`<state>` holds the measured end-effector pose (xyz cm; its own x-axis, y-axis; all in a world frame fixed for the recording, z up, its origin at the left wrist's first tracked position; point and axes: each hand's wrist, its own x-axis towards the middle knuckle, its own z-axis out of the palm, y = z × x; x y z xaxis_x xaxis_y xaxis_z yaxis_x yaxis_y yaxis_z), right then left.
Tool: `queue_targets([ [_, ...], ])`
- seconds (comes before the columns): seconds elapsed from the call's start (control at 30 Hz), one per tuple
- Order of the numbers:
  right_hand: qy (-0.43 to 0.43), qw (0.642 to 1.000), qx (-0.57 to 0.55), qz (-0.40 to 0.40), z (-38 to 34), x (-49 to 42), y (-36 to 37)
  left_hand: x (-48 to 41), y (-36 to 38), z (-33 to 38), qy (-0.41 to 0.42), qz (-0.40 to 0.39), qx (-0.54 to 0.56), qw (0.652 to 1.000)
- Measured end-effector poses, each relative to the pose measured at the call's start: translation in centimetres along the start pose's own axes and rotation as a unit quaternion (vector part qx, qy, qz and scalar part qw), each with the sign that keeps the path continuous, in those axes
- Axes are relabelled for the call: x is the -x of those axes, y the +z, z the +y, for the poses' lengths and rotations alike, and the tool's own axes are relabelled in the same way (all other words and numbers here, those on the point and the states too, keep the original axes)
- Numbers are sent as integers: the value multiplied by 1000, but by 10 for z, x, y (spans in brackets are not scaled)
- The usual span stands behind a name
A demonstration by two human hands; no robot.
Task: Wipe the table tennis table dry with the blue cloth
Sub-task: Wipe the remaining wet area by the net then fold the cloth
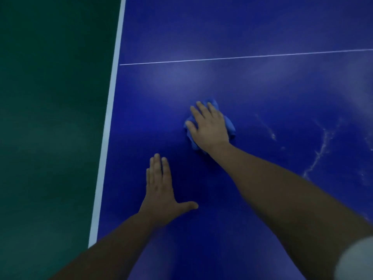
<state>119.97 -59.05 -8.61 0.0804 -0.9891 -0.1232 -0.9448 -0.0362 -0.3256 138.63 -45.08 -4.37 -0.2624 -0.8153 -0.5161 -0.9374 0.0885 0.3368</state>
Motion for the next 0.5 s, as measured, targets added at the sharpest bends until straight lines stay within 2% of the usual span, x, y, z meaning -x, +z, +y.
queue_targets([
  [0.13,-165,986,-3,-24,-79,7,30,17,5,-37,-72,18,-11,997],
  [0.2,-193,979,12,-60,-86,28,40,8,1,-35,-91,13,3,996],
  [0.23,-183,982,8,-49,-81,31,41,4,-3,-29,-92,6,4,996],
  [0.37,13,999,-11,45,-5,8,12,-32,-12,25,-22,0,1,1000],
  [0.5,178,984,-13,26,108,35,-30,-75,-10,89,28,-18,-15,999],
])
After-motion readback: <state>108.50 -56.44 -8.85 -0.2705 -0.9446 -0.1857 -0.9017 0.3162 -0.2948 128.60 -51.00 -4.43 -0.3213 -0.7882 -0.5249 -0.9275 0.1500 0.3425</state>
